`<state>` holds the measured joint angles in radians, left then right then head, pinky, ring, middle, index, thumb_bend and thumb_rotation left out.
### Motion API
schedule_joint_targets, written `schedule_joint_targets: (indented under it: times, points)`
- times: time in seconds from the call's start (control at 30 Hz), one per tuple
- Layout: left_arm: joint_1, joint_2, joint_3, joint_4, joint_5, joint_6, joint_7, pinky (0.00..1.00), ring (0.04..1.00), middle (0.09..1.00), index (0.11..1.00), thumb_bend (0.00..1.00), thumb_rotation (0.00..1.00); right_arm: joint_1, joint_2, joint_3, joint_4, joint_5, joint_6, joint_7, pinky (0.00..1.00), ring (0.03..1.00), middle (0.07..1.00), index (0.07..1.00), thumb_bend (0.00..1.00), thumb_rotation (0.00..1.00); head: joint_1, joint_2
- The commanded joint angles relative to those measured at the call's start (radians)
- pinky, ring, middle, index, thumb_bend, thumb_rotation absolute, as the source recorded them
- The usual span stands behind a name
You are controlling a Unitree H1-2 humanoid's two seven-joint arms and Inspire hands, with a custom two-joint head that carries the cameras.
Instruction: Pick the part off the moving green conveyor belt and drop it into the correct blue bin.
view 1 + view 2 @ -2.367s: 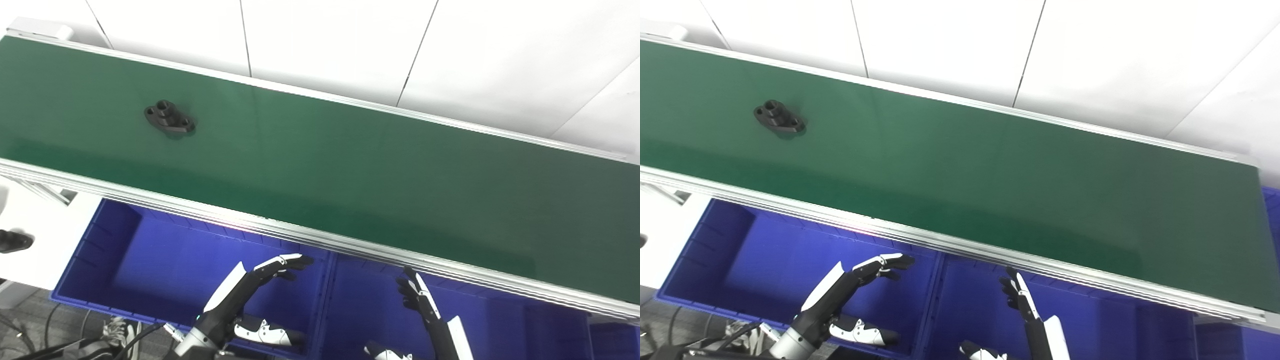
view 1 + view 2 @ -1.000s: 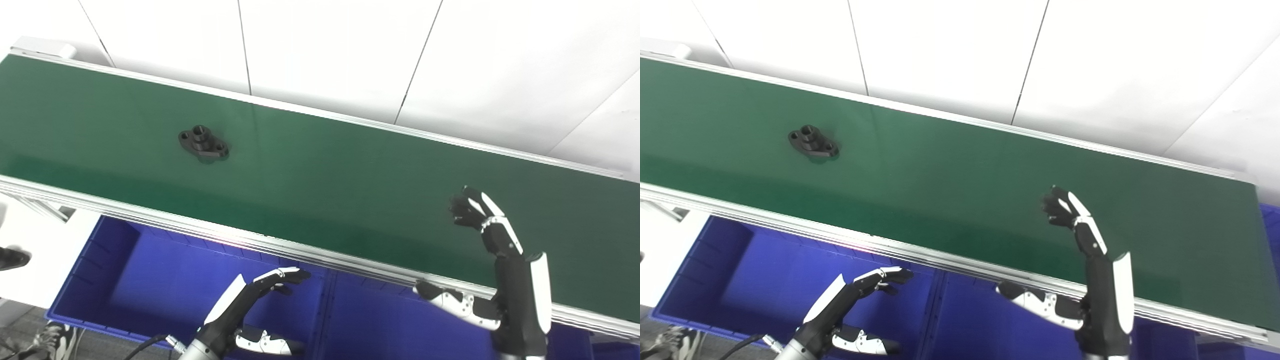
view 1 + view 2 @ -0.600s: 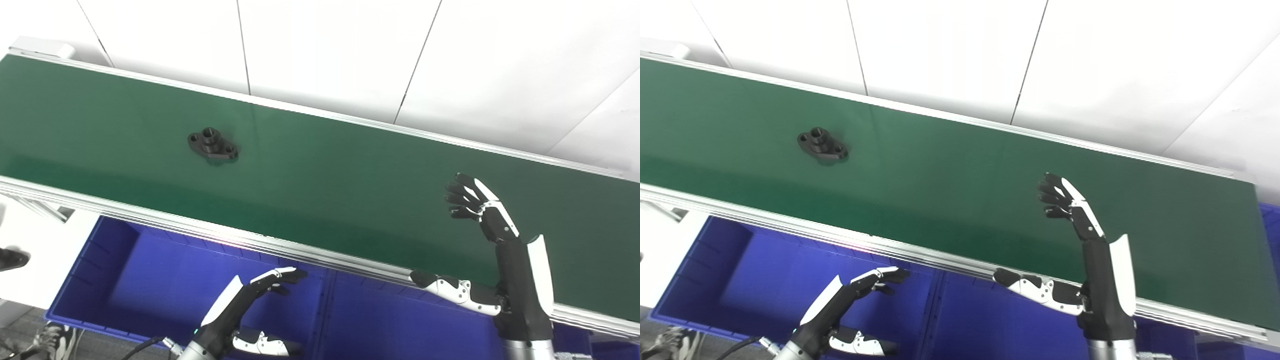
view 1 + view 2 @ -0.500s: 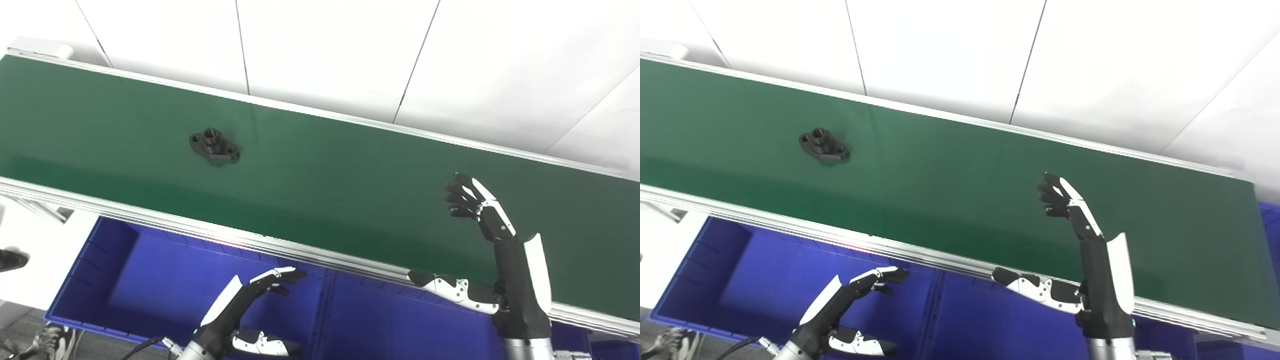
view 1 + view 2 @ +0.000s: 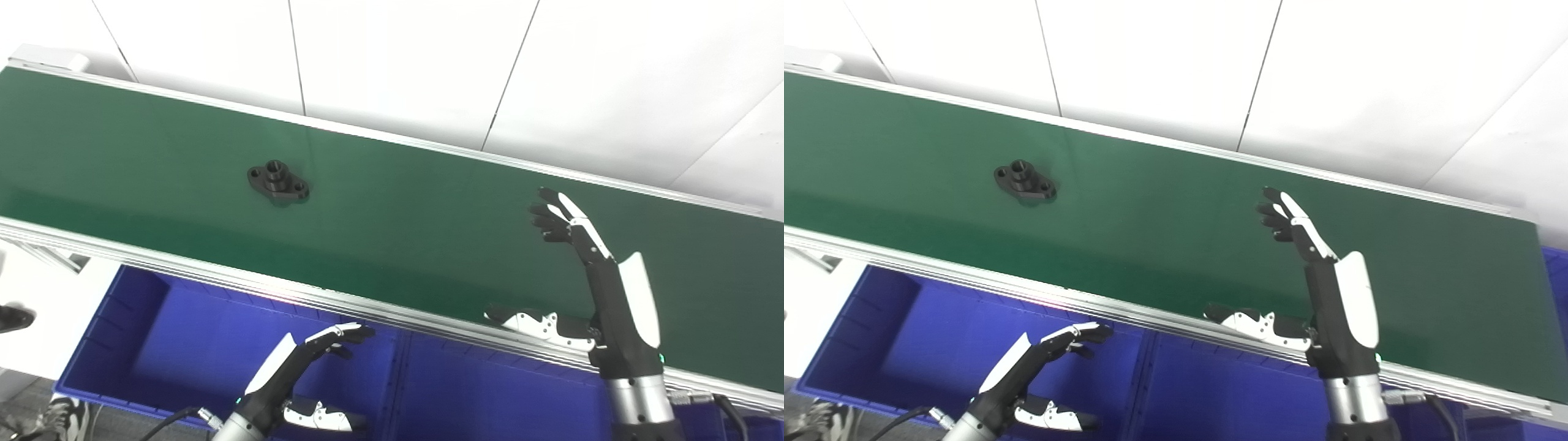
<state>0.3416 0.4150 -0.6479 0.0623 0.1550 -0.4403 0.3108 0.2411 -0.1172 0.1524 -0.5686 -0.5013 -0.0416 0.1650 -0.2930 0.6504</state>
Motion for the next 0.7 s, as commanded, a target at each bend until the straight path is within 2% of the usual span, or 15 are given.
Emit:
schedule_joint_targets:
  times: [0.0, 0.2, 0.5, 0.6, 0.67]
  points:
    - [-0.004, 0.018, 0.0, -0.012, -0.014, -0.03, -0.001, 0.67, 0.788, 0.845, 0.784, 0.89, 0.39, -0.025, -0.002, 0.005, -0.032, -0.013, 0.024, 0.015, 0.69, 0.773, 0.828, 0.885, 0.78, 0.41, -0.003, -0.003]
    - [-0.005, 0.027, 0.004, -0.014, -0.019, -0.03, -0.013, 0.67, 0.786, 0.842, 0.793, 0.88, 0.4, -0.067, -0.022, 0.009, -0.028, -0.034, 0.084, 0.079, 0.7, 0.792, 0.846, 0.898, 0.77, 0.43, -0.029, -0.016]
    - [-0.016, 0.038, 0.01, 0.005, -0.027, -0.03, -0.025, 0.65, 0.768, 0.837, 0.795, 0.9, 0.42, -0.151, -0.044, 0.027, 0.027, -0.075, 0.119, 0.115, 0.74, 0.807, 0.832, 0.904, 0.77, 0.43, -0.104, -0.064]
    - [-0.009, 0.024, 0.043, 0.013, -0.088, -0.03, -0.088, 0.65, 0.769, 0.837, 0.794, 0.9, 0.4, -0.185, -0.036, 0.036, 0.066, -0.084, 0.111, 0.104, 0.73, 0.802, 0.828, 0.898, 0.77, 0.45, -0.138, -0.084]
    - [-0.009, 0.02, 0.059, 0.016, -0.093, -0.03, -0.108, 0.65, 0.772, 0.841, 0.797, 0.89, 0.4, -0.205, -0.031, 0.044, 0.087, -0.092, 0.106, 0.098, 0.73, 0.803, 0.833, 0.899, 0.77, 0.47, -0.15, -0.09]
